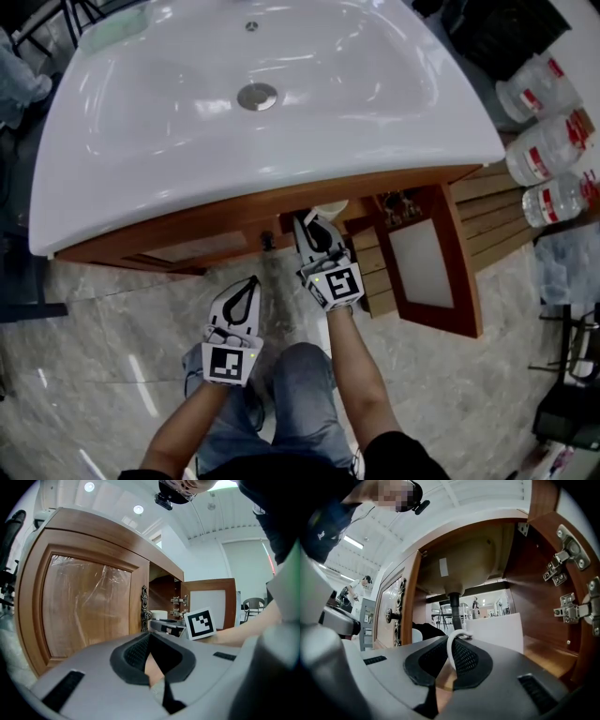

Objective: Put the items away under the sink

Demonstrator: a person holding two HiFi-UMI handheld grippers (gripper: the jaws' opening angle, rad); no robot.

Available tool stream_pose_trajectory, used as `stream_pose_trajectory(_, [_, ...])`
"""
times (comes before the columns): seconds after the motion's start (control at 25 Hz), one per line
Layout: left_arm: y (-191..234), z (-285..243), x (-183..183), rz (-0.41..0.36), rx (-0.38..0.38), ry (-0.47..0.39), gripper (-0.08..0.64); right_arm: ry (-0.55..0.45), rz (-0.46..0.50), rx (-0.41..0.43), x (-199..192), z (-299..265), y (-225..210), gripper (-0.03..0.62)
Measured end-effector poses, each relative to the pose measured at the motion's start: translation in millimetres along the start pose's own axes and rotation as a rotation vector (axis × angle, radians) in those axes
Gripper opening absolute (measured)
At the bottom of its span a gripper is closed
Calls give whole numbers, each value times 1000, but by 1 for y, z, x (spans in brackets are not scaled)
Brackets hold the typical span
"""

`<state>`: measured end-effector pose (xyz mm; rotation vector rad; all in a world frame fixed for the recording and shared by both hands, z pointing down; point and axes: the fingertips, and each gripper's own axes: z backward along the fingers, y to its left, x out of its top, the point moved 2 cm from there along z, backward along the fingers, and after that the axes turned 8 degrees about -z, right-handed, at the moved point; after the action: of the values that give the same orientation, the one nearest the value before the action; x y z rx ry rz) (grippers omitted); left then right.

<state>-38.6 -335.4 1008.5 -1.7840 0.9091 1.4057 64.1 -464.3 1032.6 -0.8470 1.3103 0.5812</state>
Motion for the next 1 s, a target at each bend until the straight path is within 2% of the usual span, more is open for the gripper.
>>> stream_pose_trajectory(0.12, [1, 10, 13, -12, -5, 20, 8, 43, -8, -27, 4, 3, -2, 39])
stream_pose_trajectory(0.16, [1, 14, 17, -9, -5, 30, 8, 60, -16, -47, 5, 8, -2, 68])
stream_pose_trajectory(0.2, [0, 19, 21, -1, -6, 46, 8, 75, -31, -70, 6, 15, -3, 97])
stream_pose_trajectory(0.32, [-1, 36, 39, 5, -22, 100, 8, 113, -111, -142, 12, 43, -1, 118])
stream_pose_trajectory(0.4, [-2, 49, 60, -2, -33, 130, 7, 143, -157, -181, 23, 64, 4, 109])
stream_pose_trajectory(0.48, [-4, 62, 87, 2, -39, 157, 8, 170, -188, -211, 44, 85, 15, 52])
stream_pose_trajectory(0.64, [-6, 90, 163, 21, -45, 191, 8, 247, -199, -258, 111, 125, 48, 12])
stream_pose_trajectory(0.8, [-3, 132, 250, 22, -63, 214, 8, 305, -186, -265, 211, 156, 103, 11])
stream_pose_trajectory(1.0, [2, 183, 356, 12, -38, 195, 8, 249, -144, -230, 354, 184, 164, 11])
